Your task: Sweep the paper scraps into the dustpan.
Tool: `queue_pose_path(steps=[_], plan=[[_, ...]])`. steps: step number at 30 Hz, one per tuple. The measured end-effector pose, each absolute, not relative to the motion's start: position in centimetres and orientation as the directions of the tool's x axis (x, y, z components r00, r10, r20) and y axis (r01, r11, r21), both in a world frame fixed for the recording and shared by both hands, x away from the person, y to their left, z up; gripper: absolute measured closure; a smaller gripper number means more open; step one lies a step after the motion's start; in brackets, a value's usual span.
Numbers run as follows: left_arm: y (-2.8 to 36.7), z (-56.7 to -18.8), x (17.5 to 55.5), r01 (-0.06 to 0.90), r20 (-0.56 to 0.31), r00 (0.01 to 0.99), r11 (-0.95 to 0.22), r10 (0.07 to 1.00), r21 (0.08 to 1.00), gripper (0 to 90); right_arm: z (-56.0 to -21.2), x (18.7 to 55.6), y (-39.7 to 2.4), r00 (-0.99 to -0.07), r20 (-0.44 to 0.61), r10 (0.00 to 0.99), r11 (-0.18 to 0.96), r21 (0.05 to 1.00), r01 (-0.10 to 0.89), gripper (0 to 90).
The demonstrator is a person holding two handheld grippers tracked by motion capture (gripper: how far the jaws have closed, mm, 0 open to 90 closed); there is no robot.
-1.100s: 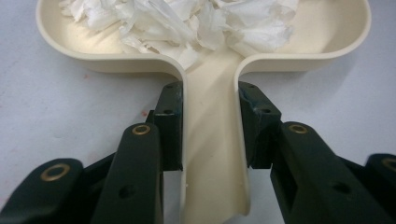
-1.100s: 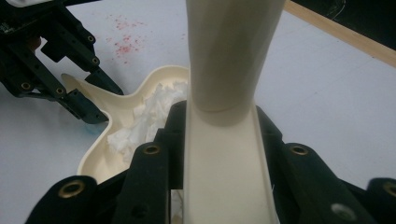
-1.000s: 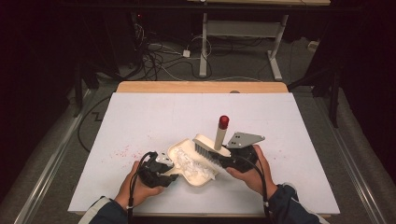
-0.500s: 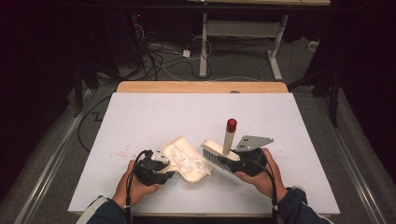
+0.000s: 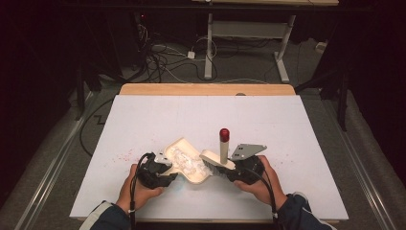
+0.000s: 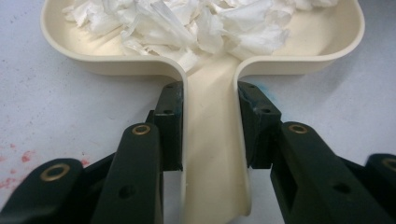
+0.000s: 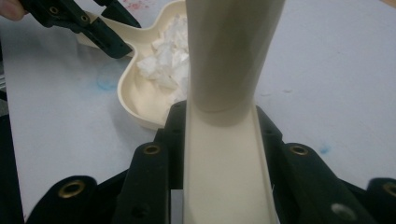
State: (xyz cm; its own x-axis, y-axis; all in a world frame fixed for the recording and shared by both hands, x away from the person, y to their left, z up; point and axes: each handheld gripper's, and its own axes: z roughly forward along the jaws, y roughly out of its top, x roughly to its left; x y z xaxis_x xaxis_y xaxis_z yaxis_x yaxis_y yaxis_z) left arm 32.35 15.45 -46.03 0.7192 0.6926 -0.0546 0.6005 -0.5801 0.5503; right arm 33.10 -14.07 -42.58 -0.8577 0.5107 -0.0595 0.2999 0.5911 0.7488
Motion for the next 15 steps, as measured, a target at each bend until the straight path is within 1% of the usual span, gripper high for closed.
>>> queue_pose_path(steps=[7,15], plan=[[15.3,-46.1,32.4,0.599,-0.047,0.717,-0.58,0.695,0.553,63.3,-42.5,32.7,-13.2,-0.866,-0.06,0.496,0.582,0.764,0.28,67.6],[15.5,-46.0,32.4,0.597,-0.049,0.716,-0.575,0.696,0.559,63.3,-41.3,33.0,-14.7,-0.849,-0.046,0.526,0.534,0.794,0.289,67.5]])
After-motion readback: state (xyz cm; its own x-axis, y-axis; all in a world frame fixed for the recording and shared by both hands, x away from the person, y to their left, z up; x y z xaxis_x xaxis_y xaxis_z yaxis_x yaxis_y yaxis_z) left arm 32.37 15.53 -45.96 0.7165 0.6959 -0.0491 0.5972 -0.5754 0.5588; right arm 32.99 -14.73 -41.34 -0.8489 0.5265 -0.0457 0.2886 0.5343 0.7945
